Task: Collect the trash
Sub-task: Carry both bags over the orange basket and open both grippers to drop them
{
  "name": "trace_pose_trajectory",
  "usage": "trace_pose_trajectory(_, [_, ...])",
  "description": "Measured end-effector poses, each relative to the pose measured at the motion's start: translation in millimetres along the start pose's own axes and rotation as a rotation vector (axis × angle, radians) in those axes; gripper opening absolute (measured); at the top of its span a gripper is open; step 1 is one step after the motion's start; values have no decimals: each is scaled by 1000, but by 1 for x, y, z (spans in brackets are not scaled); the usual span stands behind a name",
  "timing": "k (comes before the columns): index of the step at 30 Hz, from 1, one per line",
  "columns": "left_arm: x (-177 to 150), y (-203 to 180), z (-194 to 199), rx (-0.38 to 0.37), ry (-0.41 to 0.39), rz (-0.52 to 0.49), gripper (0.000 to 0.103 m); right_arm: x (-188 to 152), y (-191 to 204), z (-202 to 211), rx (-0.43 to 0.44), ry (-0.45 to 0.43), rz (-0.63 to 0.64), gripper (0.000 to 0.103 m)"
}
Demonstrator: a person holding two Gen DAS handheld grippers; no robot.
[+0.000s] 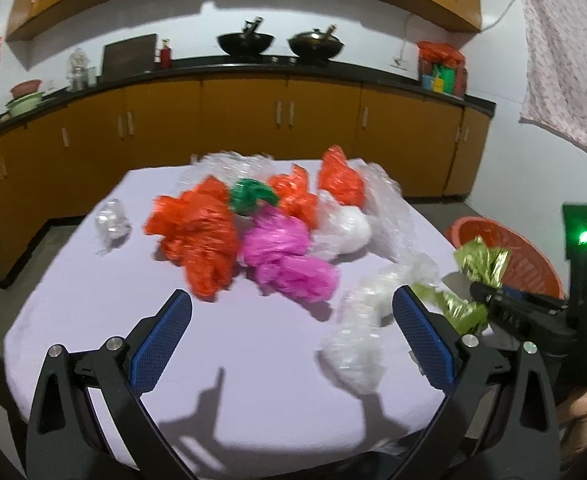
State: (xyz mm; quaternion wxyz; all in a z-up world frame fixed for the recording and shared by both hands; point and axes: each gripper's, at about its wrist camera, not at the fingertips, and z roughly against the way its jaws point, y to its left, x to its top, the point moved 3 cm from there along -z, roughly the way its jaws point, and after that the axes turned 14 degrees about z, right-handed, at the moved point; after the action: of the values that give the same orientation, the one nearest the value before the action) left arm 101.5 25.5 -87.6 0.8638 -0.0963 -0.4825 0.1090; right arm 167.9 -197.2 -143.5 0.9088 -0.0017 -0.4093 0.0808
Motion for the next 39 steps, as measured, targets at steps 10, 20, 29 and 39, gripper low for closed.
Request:
trace_pose_trajectory(10, [-13,-41,-46,-34,98,-83,84,5,-47,35,-56,-76,-49,22])
trace_pose_trajectory(20, [-32,-48,-76,-24,209,-103,69,0,-64,40,-54,-74,-82,22])
trace_pose_trajectory(29, [-33,-56,-75,-76,249,-100,30,1,-68,41,-45,-83,-102,22])
trace_pose_trajectory(39, [-6,-64,-54,-121,173,-64,28,10,-70,55,-26,-131,-105,22])
